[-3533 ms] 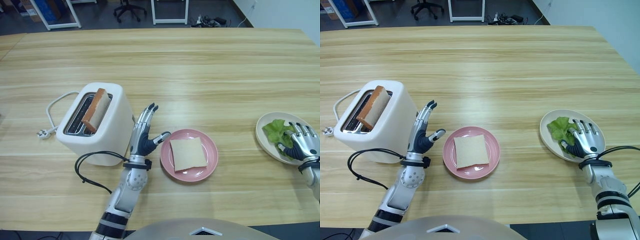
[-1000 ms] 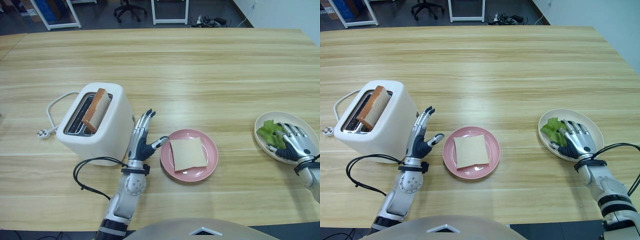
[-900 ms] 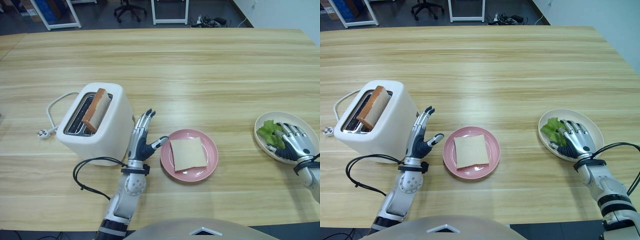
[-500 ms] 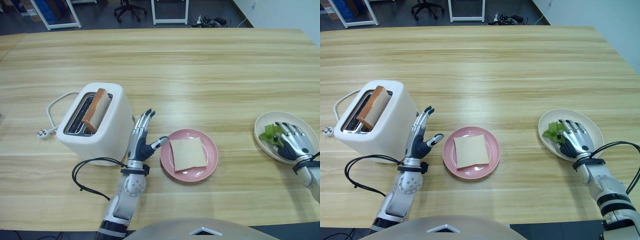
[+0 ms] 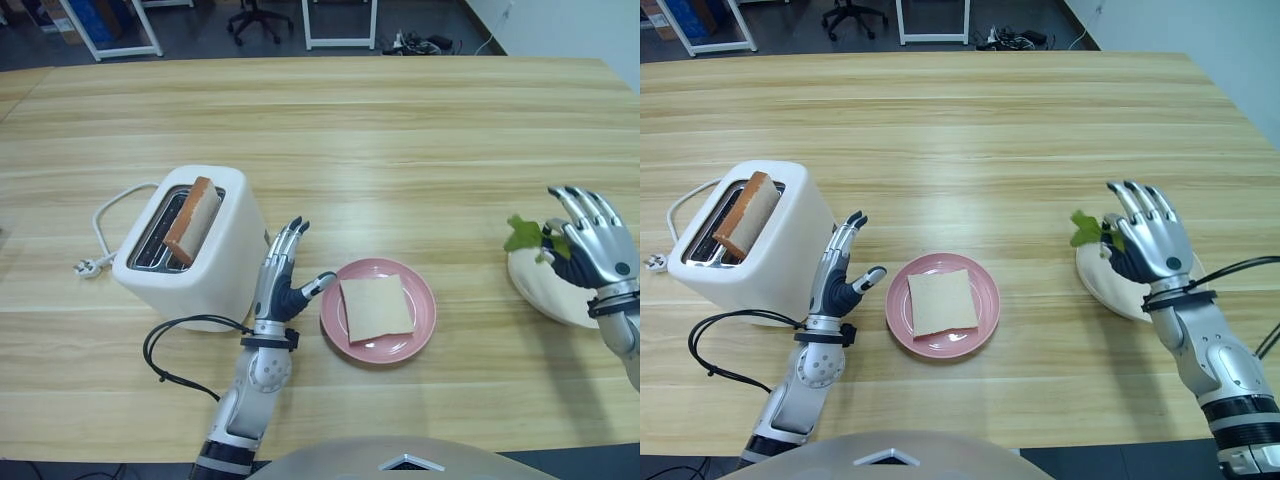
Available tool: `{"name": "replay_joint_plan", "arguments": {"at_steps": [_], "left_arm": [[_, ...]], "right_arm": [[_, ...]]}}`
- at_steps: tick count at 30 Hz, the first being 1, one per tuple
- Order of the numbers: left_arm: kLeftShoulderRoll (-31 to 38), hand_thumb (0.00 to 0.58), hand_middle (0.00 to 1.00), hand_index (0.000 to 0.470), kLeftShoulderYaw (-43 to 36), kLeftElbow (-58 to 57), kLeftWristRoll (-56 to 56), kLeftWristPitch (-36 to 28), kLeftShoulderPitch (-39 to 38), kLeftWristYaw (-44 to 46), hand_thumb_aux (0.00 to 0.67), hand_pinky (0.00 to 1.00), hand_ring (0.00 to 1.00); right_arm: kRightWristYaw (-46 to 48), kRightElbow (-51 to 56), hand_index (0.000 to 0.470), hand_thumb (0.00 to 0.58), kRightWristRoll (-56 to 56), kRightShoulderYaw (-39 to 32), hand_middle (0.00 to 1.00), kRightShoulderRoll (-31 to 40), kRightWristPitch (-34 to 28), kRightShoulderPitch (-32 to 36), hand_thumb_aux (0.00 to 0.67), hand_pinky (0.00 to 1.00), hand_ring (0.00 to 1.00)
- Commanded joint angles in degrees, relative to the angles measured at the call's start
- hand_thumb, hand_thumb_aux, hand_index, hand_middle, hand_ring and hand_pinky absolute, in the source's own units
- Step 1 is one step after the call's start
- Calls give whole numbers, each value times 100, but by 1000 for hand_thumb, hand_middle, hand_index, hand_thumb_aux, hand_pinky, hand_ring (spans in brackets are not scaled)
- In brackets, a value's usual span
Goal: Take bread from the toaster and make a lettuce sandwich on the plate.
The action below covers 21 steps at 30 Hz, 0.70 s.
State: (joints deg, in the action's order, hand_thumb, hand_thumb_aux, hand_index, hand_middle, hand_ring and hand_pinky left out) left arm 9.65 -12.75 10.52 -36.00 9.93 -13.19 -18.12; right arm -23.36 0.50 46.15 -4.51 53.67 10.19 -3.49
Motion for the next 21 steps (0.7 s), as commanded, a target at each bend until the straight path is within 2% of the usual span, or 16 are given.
{"name": "replay_joint_plan", "arguments": {"at_steps": [1,6,12,15,21], "left_arm": [[-36,0,0,0,2,-197,-41,-34,123,-16,0,0,0],[-37,0,0,0,2,-317,-8,1,244,-13,0,0,0],[-62,0,0,0,-2,-485,-19,12,330,-85,0,0,0],[-49,0,0,0,-12,-538,-11,32,348,-89,0,0,0],[-58,0,0,0,-13,-602,-20,21,366,-121,0,0,0]], "right_arm": [[419,-736,470,580,134,-268,0,-539,95,535,670,0,0],[750,-842,470,580,396,-919,0,-1365,233,1103,670,0,0],[932,-308,470,580,788,-1824,0,-2345,460,1630,670,0,0],[967,-109,470,580,898,-2119,0,-2540,540,1402,670,0,0],[1084,-457,470,580,1048,-2386,0,-2406,764,653,670,0,0]]}}
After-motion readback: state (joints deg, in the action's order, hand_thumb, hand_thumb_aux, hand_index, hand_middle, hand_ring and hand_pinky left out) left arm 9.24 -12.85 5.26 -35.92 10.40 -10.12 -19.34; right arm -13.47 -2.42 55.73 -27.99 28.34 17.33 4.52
